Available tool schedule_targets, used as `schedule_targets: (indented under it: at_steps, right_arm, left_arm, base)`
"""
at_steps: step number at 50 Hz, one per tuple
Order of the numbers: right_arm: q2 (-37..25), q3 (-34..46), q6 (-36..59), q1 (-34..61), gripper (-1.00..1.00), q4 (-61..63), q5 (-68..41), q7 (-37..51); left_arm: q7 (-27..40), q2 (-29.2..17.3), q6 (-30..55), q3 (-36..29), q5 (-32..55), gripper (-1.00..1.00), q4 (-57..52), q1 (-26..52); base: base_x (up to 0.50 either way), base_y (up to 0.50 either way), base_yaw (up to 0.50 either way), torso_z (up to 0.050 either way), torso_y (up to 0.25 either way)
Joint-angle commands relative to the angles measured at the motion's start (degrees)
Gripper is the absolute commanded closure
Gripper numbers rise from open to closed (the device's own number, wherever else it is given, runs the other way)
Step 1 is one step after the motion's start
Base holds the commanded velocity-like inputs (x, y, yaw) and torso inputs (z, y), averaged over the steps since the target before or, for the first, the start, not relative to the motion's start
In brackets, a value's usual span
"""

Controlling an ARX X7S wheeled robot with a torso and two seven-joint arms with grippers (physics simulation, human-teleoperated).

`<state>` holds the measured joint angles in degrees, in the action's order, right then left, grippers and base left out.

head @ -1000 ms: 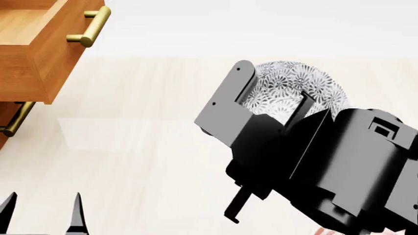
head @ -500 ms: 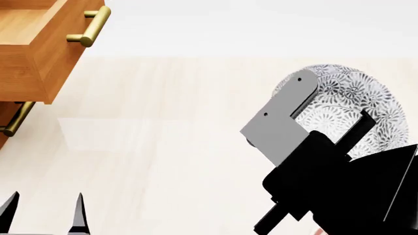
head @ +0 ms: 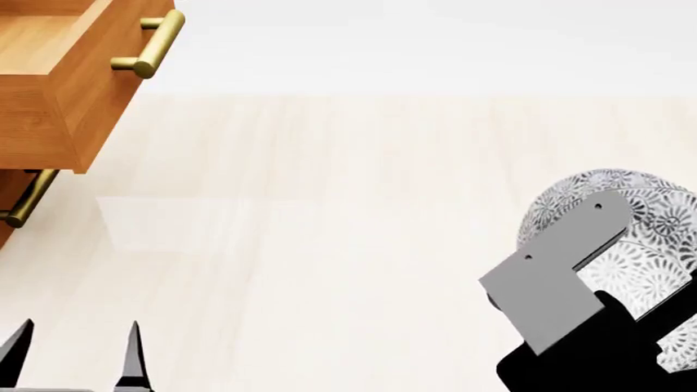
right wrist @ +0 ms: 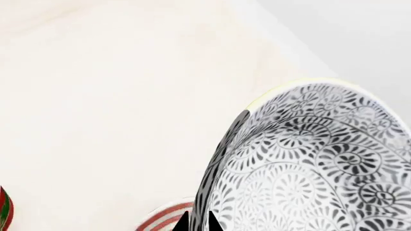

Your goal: Put the bowl on the plate.

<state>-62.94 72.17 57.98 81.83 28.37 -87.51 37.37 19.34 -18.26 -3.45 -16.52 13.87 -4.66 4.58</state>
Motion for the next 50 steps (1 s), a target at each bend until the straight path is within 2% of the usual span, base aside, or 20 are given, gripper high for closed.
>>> schedule_targets:
  at_steps: [1,31,50]
  right_arm:
    - [-6.3,-0.7,-3.6,-3.4,1.0,3.8,-0.8,3.5]
    - [-16.0,2.3,-20.2,-15.5,1.0,4.5,3.5,2.7]
    - [-16.1,4.8,-26.7,-20.9,1.0,0.2,5.0,0.7]
  left_arm:
    - [-0.1,0.1,-0.4,-0.3,0.0,-1.0,0.6,0.2]
    - [0.1,-0.1,-0.5,-0.8,0.4,-1.0,1.3,0.8]
    - [0.3,-0.3,-0.5,-1.0,0.6,-1.0,1.0,0.9]
  base:
    - [0.0,0.0,0.0,0.0,0.0]
    - [0.0,0.0,0.0,0.0,0.0]
    - [0.0,0.0,0.0,0.0,0.001]
